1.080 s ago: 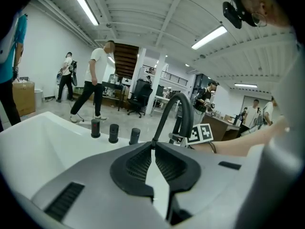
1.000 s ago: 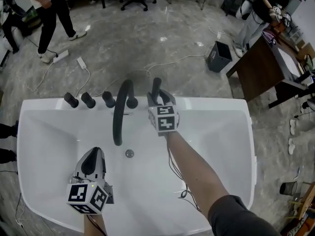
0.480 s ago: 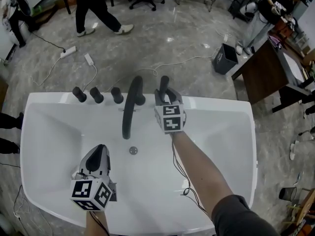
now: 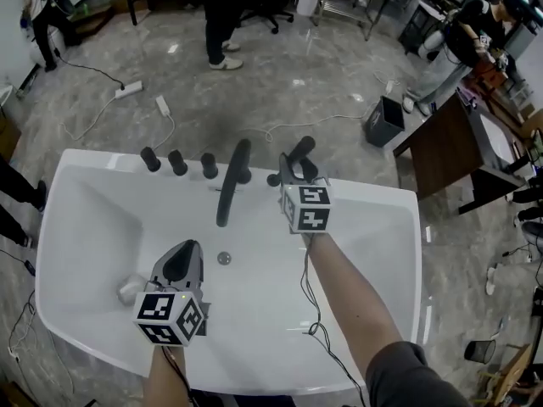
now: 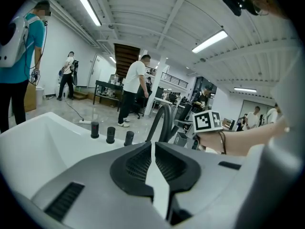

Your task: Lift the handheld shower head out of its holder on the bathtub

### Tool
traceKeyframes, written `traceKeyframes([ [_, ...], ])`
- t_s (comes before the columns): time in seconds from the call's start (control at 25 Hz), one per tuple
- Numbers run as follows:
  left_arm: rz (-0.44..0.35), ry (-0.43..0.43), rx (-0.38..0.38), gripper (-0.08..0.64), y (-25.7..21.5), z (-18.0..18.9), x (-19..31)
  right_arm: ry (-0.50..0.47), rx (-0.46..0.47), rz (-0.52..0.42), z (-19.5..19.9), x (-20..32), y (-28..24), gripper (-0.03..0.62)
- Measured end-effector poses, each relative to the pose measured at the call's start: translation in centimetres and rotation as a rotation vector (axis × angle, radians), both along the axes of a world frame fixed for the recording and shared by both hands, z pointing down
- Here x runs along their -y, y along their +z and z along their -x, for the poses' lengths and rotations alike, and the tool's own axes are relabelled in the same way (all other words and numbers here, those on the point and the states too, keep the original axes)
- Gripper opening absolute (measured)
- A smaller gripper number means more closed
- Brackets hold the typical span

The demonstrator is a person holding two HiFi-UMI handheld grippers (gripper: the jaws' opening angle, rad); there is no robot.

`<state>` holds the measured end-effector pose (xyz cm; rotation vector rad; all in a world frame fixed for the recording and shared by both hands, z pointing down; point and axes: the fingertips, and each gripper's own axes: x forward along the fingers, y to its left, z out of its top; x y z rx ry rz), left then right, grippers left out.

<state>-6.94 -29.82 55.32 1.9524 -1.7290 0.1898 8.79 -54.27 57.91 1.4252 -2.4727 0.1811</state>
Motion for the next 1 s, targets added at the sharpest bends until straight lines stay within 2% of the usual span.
traceKeyframes([
  [0.44, -0.048, 0.07, -0.001, 0.034, -5.0, -1.6, -4.8, -0.064, -0.064, -0.108, -0.5, -8.9, -9.8, 0.141],
  [0.76, -0.082, 0.084, -0.025, 0.034, -8.9, -1.2, -10.1, -0.034, -0.057, -0.138, -1.2, -16.4, -14.3, 0.141],
  [1.0, -0.1, 0.134, -0.025, 0.034, -10.7, -0.9, -13.9, 0.003, -0.028, -0.14, -1.1, -21.3, -16.8, 0.141],
])
